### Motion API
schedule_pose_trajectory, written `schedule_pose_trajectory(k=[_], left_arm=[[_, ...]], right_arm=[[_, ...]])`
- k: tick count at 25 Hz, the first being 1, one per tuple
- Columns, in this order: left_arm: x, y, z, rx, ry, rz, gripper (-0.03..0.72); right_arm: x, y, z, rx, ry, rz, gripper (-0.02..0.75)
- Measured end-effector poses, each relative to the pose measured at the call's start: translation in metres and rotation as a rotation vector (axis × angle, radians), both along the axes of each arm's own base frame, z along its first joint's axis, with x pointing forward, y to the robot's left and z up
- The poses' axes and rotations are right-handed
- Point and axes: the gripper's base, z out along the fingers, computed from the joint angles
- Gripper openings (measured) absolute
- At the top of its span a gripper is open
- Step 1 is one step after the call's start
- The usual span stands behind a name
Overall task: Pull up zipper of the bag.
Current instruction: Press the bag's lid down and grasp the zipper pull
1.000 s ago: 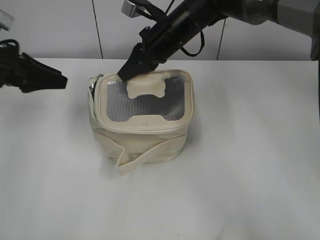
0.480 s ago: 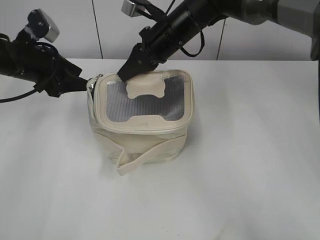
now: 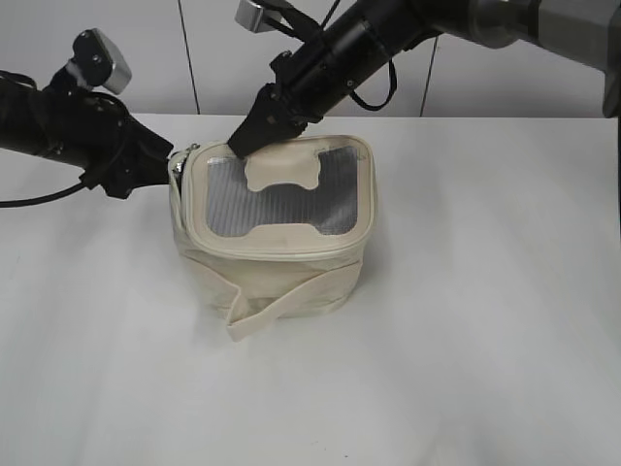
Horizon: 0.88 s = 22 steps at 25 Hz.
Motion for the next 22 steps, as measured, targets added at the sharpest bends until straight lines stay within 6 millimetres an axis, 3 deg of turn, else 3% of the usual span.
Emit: schedule_pose_trajectory(k=[3,8,10,14,22], left_arm=[[-0.001,-0.005,0.000,0.002,-0.003,-0.009,0.321],[-0.002,-0.014,0.000,0.004,-0.018,-0.022,0.062],[-0.001,-0.014,-0.001,0.019,-0.024,-0.017,0.005],[-0.002,-0.011,0.003,0.044,-0.008,0.022,-0.008],[-0.020,-0.002,0.041,0.104,0.019,0.095,-0.008]], right_arm=[[0.000,0.000,0.000,0.000,-0.001,-0.001,0.045],[0.000,0.000,0.000,0.000,0.003,-0.007,0.045],[0.001,0.000,0.000,0.001,0.004,-0.014,0.045],[0.001,0.000,0.000,0.001,0.023,-0.041,0.045],[0.002,0.000,0.000,0.000,0.082,-0.106,0.043]])
